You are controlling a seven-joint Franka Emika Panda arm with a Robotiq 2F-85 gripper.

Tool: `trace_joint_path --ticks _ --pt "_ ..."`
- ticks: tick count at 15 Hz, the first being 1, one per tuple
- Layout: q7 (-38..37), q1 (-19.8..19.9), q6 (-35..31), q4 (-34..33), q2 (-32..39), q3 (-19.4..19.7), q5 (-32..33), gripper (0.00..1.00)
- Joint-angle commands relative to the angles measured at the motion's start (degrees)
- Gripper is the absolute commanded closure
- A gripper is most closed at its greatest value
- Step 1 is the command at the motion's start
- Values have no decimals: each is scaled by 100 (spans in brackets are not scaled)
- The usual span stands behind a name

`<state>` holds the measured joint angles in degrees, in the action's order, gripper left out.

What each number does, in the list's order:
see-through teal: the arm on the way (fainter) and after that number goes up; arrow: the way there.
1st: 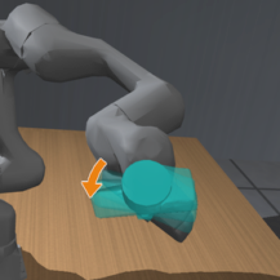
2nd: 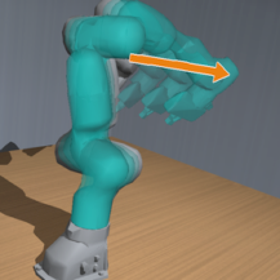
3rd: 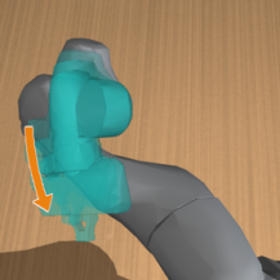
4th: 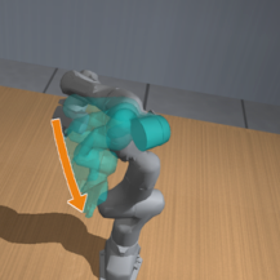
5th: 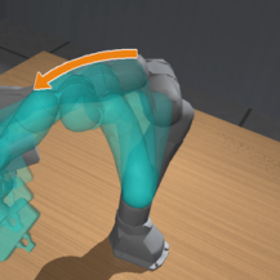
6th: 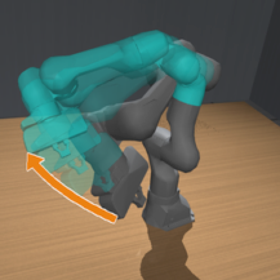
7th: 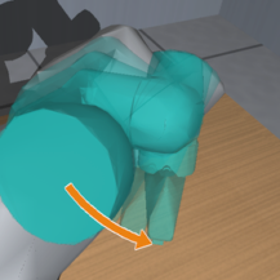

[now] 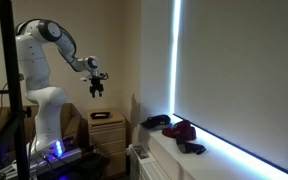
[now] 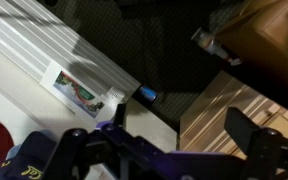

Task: Open the top flat drawer of the cabinet

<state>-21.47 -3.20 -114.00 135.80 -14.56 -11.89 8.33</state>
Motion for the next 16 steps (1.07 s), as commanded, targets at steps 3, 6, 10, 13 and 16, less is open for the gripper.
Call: trace_joint_path --ticks 3,6,10,13,16 --pt "-1891 108 -2215 288 1355 -4 984 0" --pt "-1884 -110 -2190 355 1329 176 923 0" --pt "-2072 -156 -2080 2 1891 274 1157 0" --pt "-1735 -103 -2896 -360 2902 489 588 0" --pt "-1451 -107 -3521 -841 3754 603 -436 0"
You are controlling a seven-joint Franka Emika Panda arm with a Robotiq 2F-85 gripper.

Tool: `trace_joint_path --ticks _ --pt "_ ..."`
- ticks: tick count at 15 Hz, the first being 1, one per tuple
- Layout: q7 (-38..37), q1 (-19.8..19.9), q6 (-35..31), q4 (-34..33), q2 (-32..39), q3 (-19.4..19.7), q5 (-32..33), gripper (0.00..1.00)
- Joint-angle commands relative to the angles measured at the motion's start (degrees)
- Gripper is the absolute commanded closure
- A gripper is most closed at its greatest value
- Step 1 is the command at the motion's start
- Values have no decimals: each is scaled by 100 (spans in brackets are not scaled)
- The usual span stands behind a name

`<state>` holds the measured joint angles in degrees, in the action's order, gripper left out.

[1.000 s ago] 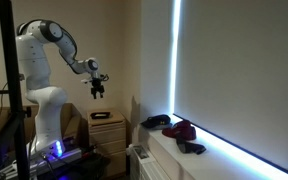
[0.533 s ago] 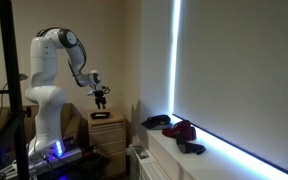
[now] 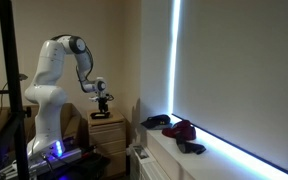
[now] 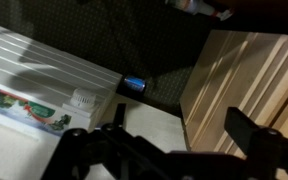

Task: Open the top flat drawer of the cabinet

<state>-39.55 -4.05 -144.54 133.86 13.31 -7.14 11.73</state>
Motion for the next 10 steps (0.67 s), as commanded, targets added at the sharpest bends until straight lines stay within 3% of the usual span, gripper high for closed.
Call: trace_joint_path --ticks 1,4,5,6,10 --pt "553 15 -594 -853 1244 102 -1248 0" --pt "934 -10 -521 -1544 2033 31 -2197 0" --pt "1000 -93 -347 -1708 2140 77 -2290 0" --pt "963 -232 -550 -1274 1792 275 -2214 0" --pt "852 -454 -719 -1651 2303 434 -2249 0"
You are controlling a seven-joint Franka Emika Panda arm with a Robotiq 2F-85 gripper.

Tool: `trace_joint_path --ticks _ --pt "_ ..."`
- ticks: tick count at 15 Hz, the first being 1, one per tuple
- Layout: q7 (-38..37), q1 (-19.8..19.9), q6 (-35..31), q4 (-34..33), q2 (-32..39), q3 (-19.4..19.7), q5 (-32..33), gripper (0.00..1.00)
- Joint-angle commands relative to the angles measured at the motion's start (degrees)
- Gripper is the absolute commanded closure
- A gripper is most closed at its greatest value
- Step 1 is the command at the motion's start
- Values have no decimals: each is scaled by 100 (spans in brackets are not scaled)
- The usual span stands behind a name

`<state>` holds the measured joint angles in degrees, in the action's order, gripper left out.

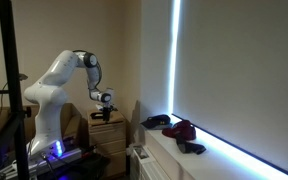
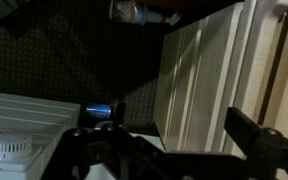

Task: Open the top flat drawer of the cabinet

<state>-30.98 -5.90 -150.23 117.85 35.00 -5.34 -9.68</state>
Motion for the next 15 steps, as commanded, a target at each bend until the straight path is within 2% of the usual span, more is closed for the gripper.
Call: trace_joint_path --ticks 1,6,9,15 --pt "15 -313 -376 -126 304 269 -146 0" --pt "170 -302 -1454 -289 845 -51 -701 0" --pt "293 -251 -1864 -509 1244 -285 -931 0" --pt "551 32 -1578 -1221 1828 -751 -1234 0"
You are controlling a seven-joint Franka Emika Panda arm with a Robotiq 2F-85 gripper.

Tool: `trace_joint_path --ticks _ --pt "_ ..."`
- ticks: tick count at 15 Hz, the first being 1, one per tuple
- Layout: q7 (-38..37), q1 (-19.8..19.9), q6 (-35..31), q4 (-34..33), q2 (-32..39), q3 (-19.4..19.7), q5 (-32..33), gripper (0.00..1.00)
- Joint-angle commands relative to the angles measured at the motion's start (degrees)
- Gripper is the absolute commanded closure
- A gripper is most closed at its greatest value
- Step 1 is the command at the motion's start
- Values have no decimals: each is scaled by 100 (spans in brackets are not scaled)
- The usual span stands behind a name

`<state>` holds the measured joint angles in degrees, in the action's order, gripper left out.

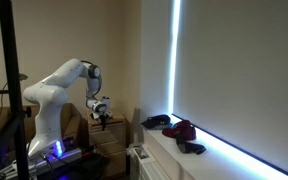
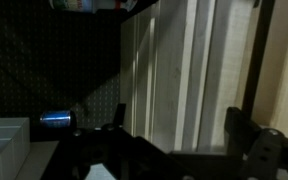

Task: Open the top flat drawer of the cabinet

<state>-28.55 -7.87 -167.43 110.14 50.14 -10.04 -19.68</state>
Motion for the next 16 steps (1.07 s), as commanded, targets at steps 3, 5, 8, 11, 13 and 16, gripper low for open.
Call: trace_joint_path --ticks 3,5,8,11,13,16 --pt "442 311 283 -509 371 -344 -296 0" --pt "475 249 249 -460 432 -234 -257 0" --pt "619 170 -283 -60 295 -91 -195 0" --pt "851 207 -1272 379 200 -255 -210 0" --pt "913 265 -1955 559 292 -381 -149 0" --pt "709 237 -1939 526 223 -425 -132 0"
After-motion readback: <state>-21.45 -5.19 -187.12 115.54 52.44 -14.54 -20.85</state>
